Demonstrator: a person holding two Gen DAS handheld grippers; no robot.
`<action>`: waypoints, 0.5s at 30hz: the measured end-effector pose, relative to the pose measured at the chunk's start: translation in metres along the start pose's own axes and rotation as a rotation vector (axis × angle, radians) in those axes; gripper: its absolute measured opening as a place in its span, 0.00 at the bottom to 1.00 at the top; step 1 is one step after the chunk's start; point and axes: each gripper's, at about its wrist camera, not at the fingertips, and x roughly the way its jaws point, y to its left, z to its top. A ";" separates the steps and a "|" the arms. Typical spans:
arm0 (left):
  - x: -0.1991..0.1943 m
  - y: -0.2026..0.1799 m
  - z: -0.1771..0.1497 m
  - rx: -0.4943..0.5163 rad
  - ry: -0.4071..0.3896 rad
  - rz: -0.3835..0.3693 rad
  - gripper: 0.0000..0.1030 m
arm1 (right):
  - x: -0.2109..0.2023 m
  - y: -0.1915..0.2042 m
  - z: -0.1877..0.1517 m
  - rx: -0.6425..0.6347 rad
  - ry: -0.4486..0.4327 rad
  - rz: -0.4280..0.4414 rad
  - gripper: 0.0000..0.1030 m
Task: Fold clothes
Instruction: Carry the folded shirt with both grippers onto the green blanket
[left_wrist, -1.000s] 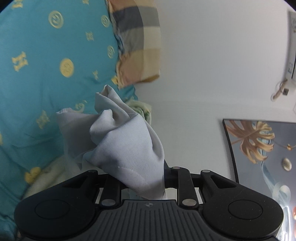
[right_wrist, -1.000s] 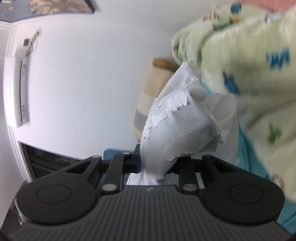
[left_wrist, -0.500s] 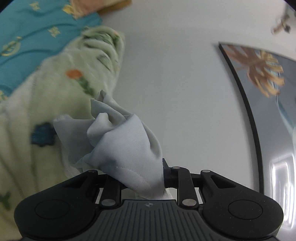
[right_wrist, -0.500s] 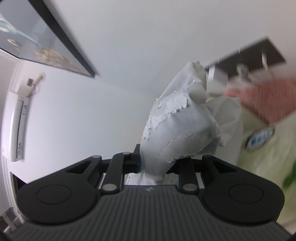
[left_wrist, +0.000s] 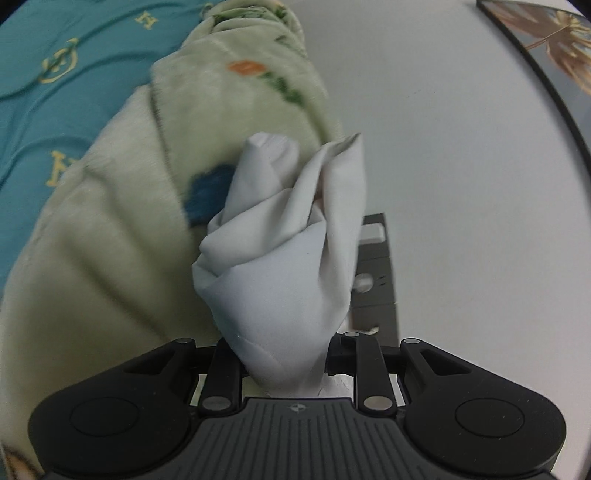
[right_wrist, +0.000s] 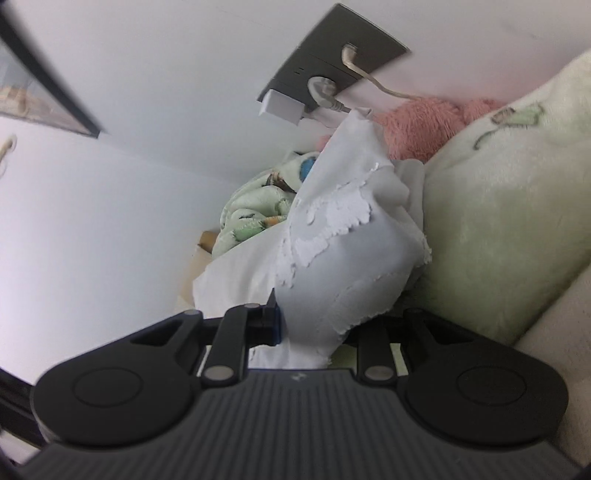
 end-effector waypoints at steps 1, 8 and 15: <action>-0.001 0.004 -0.004 0.006 0.002 0.014 0.24 | 0.001 0.000 0.001 0.004 0.002 -0.006 0.24; -0.012 0.007 -0.023 0.073 0.015 0.092 0.26 | -0.002 -0.001 0.006 0.082 0.034 -0.017 0.26; -0.024 -0.011 -0.025 0.180 0.045 0.168 0.53 | -0.028 0.018 -0.002 0.020 0.069 -0.080 0.52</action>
